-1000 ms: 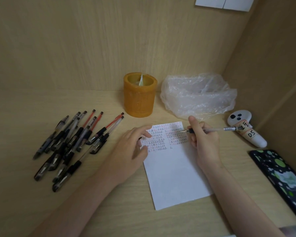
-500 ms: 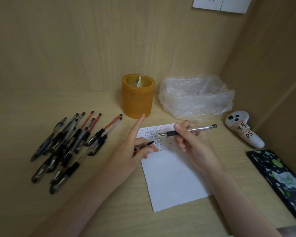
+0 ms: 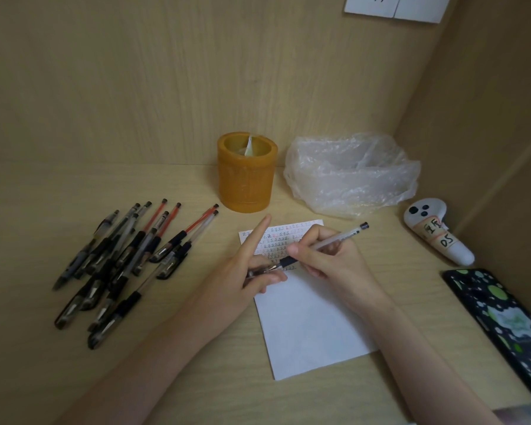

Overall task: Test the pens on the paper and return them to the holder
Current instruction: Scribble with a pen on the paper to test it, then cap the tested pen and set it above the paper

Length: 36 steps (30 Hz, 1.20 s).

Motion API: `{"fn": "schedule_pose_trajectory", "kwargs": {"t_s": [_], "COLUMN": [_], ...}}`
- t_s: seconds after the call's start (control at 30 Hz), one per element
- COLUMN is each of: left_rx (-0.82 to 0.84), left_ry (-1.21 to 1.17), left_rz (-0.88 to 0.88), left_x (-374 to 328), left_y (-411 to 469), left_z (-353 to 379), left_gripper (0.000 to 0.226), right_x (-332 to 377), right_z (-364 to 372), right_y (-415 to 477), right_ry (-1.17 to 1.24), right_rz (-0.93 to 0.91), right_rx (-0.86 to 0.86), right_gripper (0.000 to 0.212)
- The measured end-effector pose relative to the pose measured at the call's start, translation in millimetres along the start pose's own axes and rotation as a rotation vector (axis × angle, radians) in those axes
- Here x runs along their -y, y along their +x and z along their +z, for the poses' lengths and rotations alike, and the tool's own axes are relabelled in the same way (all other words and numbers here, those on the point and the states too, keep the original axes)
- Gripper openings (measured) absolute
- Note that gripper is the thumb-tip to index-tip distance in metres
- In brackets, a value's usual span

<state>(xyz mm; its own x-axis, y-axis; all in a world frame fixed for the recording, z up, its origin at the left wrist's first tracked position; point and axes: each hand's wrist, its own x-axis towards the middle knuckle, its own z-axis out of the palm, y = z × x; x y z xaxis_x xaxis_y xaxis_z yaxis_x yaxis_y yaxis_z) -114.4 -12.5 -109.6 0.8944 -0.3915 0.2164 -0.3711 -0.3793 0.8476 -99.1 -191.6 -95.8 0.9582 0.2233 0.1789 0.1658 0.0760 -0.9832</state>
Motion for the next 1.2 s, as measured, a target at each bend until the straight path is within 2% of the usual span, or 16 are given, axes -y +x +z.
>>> {"fn": "schedule_pose_trajectory", "kwargs": {"t_s": [0.17,0.27,0.37,0.47,0.57,0.63,0.8,1.07,1.2], "left_rx": [-0.018,0.026,-0.004,-0.113,-0.214,-0.222,-0.201,-0.141,-0.182], "left_ry": [0.030,0.083,0.094,0.053,0.058,0.111,0.183,0.171,0.157], "left_rz": [-0.005,0.022,0.020,-0.012,-0.050,-0.036,0.004,-0.027,-0.041], "left_x": [0.9,-0.1,1.9,0.2,-1.1,-1.2,1.6,5.2,2.9], "left_y": [0.3,-0.4,-0.7,0.4,0.3,-1.3,-3.7,-5.7,-1.1], "left_z": [-3.0,-1.5,-0.7,-2.6,-6.9,-7.4,-6.4,-4.6,-4.2], "left_gripper": [0.057,0.063,0.062,0.035,0.004,0.012,0.027,0.033,0.030], "right_x": [-1.0,-0.6,0.0,-1.0,0.2,1.1,0.2,2.4,-0.8], "right_z": [-3.1,-1.4,1.1,0.6,1.3,2.0,1.2,1.1,6.7], "right_y": [-0.1,-1.3,-3.5,-4.2,-3.1,-2.2,-1.5,-0.3,3.4], "right_ry": [-0.011,0.005,0.019,0.057,0.092,0.101,0.093,0.040,0.137], "right_rz": [-0.006,0.004,-0.003,-0.009,-0.023,-0.027,-0.009,0.014,0.078], "right_rx": [0.021,0.051,0.085,0.074,0.051,0.028,-0.004,0.034,-0.004], "right_gripper": [0.008,0.013,0.005,0.018,0.010,0.005,0.010,0.008,0.009]}}
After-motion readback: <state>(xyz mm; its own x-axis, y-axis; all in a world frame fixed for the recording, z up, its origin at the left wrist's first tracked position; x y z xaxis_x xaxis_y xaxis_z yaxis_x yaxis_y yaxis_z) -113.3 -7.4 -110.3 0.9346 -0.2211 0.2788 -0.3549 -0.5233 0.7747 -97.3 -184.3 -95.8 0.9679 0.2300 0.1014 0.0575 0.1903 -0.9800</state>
